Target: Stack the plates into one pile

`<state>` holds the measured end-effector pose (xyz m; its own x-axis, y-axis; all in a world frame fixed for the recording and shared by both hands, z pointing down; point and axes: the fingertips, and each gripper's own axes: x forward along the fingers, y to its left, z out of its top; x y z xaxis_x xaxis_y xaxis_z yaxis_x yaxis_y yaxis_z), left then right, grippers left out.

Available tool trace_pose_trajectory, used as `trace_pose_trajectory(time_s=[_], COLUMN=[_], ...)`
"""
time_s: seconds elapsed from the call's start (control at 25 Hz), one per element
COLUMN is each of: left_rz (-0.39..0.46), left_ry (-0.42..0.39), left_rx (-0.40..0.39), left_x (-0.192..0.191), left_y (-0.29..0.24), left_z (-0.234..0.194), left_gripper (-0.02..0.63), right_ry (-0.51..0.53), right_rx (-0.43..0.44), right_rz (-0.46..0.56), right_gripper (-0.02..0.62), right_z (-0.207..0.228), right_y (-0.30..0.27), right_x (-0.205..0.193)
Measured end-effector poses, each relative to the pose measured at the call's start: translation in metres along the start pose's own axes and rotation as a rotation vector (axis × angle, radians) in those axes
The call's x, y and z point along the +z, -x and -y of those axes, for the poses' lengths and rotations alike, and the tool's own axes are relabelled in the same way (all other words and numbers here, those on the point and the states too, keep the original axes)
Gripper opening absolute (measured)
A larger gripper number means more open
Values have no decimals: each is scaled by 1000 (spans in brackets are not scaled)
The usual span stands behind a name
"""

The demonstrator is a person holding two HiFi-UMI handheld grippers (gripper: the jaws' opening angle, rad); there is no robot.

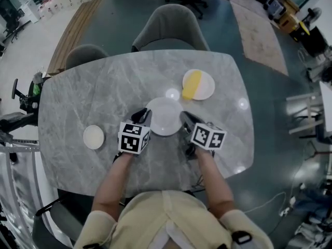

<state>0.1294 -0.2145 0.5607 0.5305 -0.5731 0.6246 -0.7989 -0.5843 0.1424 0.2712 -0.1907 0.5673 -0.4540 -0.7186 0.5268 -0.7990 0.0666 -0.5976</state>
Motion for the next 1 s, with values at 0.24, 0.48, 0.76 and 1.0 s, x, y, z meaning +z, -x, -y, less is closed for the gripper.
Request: trace_pose_trajectory(time_s=[0.24, 0.48, 0.76, 1.0], left_rz=[-8, -13, -25, -20], left_ry=[-64, -74, -62, -45], left_rx=[10, 16, 39, 50], left_x=[1, 3, -5, -10], left_y=[-5, -5, -1, 8], left_z=[4, 2, -8, -13], left_gripper=[48, 48, 48, 48], right_ry=[25, 53, 120, 221], right_rx=[-46, -78, -120, -204], right_rz=[-34, -42, -43, -33], right_gripper=[28, 28, 28, 30], right_z=[6, 9, 12, 19], right_y=[-6, -8, -10, -8], right_x=[-5, -6, -7, -4])
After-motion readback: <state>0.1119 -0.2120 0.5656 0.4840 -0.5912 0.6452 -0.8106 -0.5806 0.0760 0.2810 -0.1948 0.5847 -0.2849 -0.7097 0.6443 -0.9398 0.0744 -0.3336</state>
